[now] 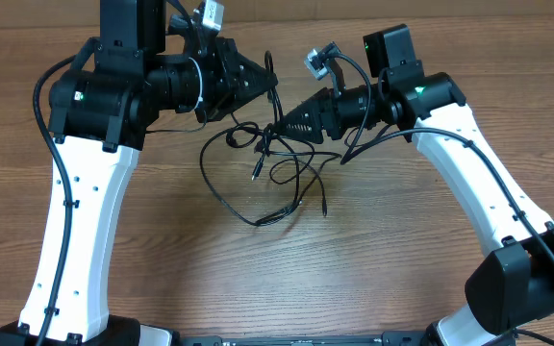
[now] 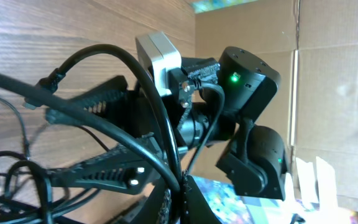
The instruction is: Untangle cables
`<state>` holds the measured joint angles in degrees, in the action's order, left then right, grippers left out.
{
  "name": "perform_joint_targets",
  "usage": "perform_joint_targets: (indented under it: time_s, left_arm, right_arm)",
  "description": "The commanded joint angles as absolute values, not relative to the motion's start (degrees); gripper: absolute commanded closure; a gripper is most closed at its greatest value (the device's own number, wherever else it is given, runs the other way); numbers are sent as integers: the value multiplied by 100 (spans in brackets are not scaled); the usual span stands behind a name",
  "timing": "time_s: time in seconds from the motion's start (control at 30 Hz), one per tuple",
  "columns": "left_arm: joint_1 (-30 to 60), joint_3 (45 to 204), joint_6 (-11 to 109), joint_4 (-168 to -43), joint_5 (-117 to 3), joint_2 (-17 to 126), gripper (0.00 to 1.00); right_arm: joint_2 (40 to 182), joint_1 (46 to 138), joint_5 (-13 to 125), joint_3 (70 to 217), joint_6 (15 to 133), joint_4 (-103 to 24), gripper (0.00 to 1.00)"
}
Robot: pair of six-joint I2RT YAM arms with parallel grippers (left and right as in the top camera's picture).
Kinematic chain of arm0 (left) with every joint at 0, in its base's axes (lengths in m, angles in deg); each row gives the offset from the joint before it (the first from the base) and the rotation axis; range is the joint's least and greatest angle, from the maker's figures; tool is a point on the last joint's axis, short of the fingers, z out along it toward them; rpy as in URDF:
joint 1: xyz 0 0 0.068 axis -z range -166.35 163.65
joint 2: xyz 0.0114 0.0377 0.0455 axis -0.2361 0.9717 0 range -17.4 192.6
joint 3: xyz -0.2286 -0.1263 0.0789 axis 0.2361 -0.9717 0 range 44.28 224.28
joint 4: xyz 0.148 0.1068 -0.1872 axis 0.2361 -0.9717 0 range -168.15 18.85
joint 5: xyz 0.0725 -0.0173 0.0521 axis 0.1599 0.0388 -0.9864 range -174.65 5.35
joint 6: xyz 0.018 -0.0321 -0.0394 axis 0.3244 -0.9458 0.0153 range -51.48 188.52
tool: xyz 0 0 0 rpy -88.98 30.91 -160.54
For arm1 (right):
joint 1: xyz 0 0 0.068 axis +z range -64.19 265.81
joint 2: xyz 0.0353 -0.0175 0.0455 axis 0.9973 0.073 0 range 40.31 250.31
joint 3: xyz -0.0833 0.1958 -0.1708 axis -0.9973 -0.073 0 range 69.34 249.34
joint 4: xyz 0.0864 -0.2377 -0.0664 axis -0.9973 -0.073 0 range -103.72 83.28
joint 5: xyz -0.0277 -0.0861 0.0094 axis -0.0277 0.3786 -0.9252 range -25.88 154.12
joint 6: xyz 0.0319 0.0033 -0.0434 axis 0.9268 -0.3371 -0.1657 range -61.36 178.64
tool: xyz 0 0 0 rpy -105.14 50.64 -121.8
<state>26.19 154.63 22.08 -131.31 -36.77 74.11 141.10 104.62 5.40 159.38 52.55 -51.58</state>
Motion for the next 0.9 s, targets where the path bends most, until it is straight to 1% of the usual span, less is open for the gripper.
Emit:
perform_joint_targets:
  time_s: [0.0,0.1,0.2,0.23,0.3,0.4,0.43,0.5,0.67,0.73,0.87]
  left_arm:
    - [2608,15511,1913,-13076,-3247,7293,96]
    - [2615,15511,1830,-13039,-3234,7293,96]
    - [2599,15511,1874,-13002,-3446,7293,96]
    - [2593,15511,1913,-13004,-3640,7293,96]
    - [2593,15511,2044,-13043,-4184,7293,96]
    - [2595,15511,2095,-13253,-4995,7293,96]
    - [2595,15511,2092,-13402,-5481,7304,96]
    - [2595,15511,2073,-13542,-5824,7321,96]
    - [2606,15504,2068,-13559,-5872,7336,96]
    - [2606,15504,2064,-13553,-5874,7338,96]
    - [2608,15504,1784,-13559,-5870,7356,96]
  right_arm:
    - [14073,10569,442,15925,5104,-5036,36]
    - [14073,10705,324,15923,4805,-4992,36]
    - [14073,10751,300,15925,4792,-5036,36]
    - [14073,10748,306,15925,4818,-5078,36]
    - [14071,10663,527,15925,5113,-5141,30]
    - [14058,10423,1288,15925,6031,-5272,30]
    - [14036,10265,1528,15925,6212,-5429,30]
    - [13977,10060,1546,15925,6210,-5659,30]
    - [13695,9892,1515,15925,6142,-6022,28]
    - [13561,9935,1460,15925,6110,-6061,26]
    - [13358,10265,977,15925,5480,-6055,25]
